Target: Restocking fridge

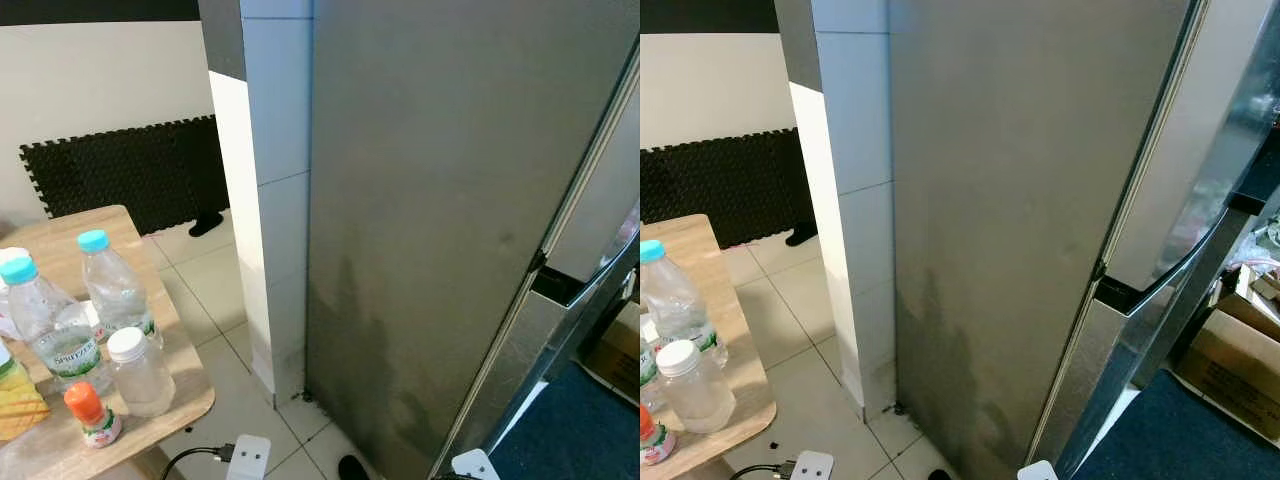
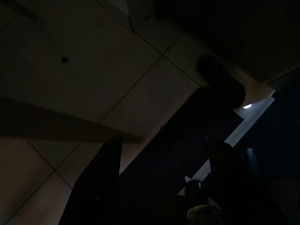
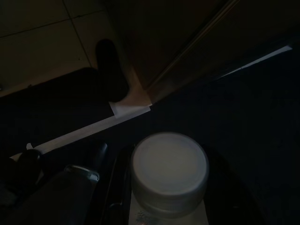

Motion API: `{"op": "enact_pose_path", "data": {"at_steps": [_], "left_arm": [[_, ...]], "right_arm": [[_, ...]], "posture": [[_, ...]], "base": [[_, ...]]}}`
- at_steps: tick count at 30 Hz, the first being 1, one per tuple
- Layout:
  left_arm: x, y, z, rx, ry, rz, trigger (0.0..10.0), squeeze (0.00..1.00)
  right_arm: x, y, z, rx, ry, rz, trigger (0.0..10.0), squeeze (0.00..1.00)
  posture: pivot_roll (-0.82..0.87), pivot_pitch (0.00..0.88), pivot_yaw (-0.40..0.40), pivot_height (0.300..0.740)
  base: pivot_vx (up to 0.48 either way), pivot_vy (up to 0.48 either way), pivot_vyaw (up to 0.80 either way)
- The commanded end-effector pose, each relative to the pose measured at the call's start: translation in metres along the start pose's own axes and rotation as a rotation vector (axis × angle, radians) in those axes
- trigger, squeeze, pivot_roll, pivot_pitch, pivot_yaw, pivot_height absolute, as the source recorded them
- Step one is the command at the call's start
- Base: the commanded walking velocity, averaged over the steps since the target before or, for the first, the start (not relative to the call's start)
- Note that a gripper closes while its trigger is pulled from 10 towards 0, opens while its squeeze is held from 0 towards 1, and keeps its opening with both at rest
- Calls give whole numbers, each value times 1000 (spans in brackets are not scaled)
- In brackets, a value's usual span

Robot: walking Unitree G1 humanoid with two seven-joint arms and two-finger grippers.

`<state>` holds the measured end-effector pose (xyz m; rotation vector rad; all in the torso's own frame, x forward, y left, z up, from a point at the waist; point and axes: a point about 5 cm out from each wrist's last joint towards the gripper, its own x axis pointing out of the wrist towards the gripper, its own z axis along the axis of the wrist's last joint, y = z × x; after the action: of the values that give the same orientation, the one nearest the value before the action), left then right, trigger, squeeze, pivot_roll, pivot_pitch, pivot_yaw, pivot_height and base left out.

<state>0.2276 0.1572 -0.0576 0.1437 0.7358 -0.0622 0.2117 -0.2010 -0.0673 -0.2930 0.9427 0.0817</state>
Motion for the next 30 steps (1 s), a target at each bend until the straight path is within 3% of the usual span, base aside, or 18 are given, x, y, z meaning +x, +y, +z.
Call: {"op": "enact_pose_path", "data": {"at_steps": [1, 13, 30], "left_arm": [[-1, -3, -4, -13, 8, -5, 10000, 0], [1, -2, 5, 43, -15, -27, 10000, 0], [1, -3, 3, 42, -4, -30, 10000, 0]], "right_arm": [[0, -3, -3, -5, 11, -9, 10000, 0], [-1, 3, -10, 27, 25, -4, 10000, 0], [-1, 3, -10, 28, 25, -6, 10000, 0]], "posture": [[-54, 86, -52, 740], [-55, 89, -21, 740], [-62, 91, -20, 740]], "base": [[0, 0, 0], [0, 0, 0], [0, -459, 0]]}}
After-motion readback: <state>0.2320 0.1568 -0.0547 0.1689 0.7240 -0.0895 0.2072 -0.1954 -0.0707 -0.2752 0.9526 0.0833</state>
